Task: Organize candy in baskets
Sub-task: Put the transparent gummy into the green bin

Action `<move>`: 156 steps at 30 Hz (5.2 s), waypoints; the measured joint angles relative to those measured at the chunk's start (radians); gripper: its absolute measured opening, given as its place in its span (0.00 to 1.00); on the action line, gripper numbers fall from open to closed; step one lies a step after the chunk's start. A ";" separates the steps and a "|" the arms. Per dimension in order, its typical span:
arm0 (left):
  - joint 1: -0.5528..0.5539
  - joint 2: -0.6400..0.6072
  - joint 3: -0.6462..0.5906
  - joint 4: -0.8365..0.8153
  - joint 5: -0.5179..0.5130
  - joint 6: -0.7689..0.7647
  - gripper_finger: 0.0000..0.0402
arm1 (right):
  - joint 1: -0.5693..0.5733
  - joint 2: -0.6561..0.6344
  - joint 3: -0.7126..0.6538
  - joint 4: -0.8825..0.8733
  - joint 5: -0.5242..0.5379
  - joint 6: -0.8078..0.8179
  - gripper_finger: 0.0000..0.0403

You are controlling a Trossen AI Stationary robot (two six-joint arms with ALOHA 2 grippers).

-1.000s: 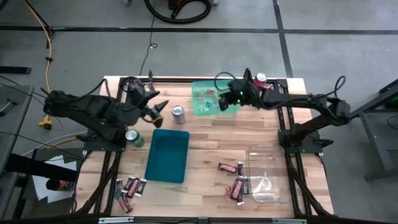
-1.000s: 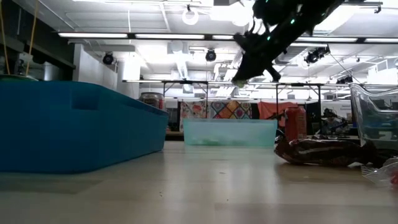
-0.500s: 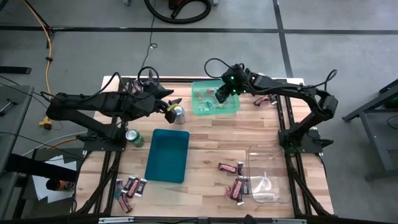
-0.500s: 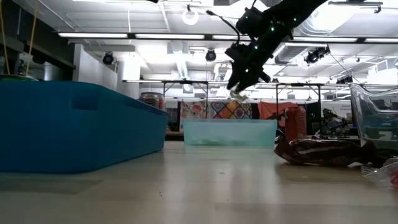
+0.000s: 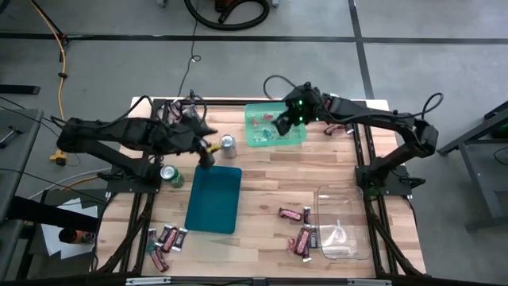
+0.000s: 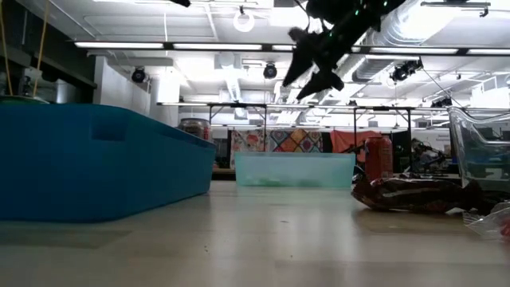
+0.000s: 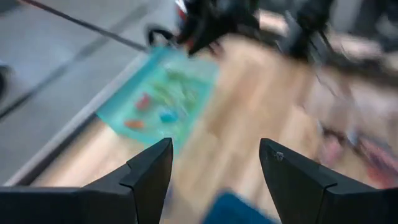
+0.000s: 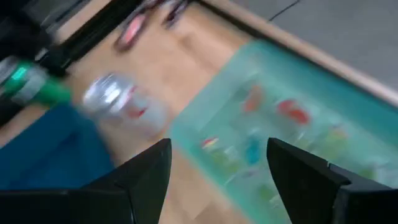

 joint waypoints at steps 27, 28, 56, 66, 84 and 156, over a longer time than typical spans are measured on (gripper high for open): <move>-0.594 0.226 -0.347 -0.272 0.912 -0.481 0.49 | 0.513 -0.073 0.000 -0.275 0.286 0.227 0.64; -0.626 0.254 -0.347 -0.244 0.912 -0.481 0.49 | 0.513 -0.073 0.000 -0.280 0.285 0.215 0.64; -0.921 0.525 -0.348 -0.107 0.770 -0.277 0.49 | 0.512 -0.073 0.000 -0.294 0.279 0.168 0.64; -0.914 0.513 -0.348 -0.121 0.849 -0.270 0.49 | 0.512 -0.073 0.000 -0.294 0.282 0.168 0.64; -0.918 0.499 -0.431 0.008 0.949 -0.214 0.49 | 0.512 -0.073 0.000 -0.293 0.335 0.169 0.64; -0.904 0.385 -0.472 0.148 0.895 -0.627 0.59 | 0.512 -0.072 -0.001 -0.303 0.336 0.136 0.64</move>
